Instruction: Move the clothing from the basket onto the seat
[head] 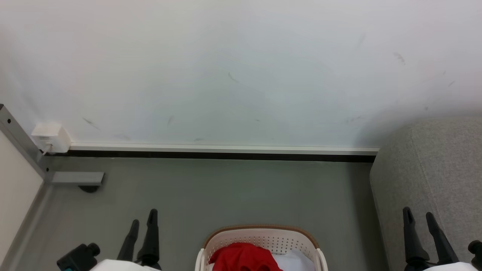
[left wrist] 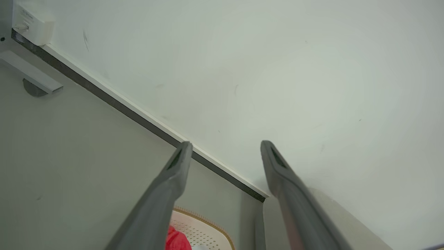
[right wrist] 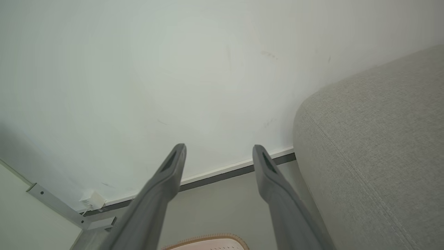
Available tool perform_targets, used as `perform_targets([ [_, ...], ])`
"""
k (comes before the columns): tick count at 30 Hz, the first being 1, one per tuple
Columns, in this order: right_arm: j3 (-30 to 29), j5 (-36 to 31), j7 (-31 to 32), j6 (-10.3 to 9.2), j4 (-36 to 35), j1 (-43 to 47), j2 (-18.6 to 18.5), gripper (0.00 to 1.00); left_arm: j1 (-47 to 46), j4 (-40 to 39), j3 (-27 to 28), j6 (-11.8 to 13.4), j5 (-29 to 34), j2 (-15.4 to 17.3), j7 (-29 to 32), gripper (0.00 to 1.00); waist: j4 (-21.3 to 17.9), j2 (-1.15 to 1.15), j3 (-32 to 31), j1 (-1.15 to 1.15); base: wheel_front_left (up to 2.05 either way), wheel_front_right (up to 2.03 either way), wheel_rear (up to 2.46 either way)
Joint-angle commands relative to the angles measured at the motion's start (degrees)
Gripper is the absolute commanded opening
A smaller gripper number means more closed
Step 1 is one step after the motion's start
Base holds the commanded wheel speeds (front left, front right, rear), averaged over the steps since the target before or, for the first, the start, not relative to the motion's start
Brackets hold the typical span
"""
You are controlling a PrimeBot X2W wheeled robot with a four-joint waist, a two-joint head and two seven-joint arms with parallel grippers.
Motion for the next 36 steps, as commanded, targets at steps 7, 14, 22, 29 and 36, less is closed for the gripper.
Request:
perform_targets([
  [7,0.12,-6.04,-1.69,-0.06,-0.91,0.25,-0.74,1.00,-0.02,-0.59,-0.05,0.03,8.18,0.58,-1.56,1.00,0.13,0.00,-0.03,0.00,0.00,0.00,0.00],
  [14,0.26,-10.26,-2.72,-0.07,-0.69,0.51,-0.73,1.00,0.32,-0.31,-0.18,0.37,14.89,0.61,-2.66,1.00,0.23,0.00,0.03,0.00,0.00,0.00,0.00],
  [22,0.28,-14.31,-3.80,-0.08,0.02,0.93,-0.90,1.00,0.65,-0.32,0.14,1.05,20.60,0.65,-3.80,1.00,0.52,0.00,0.07,0.00,0.00,0.00,0.00],
  [29,0.30,-17.48,-4.76,-0.08,0.42,1.18,-0.87,1.00,1.04,-0.42,1.12,1.14,24.56,0.76,-4.58,1.00,0.78,0.00,-0.08,0.00,0.00,0.00,0.00],
  [36,-0.07,-18.36,-5.48,-0.09,1.32,1.47,-0.33,1.00,1.09,-0.03,1.22,0.76,28.08,0.80,-5.38,1.00,1.11,0.00,-0.19,0.00,0.00,0.00,0.00],
])
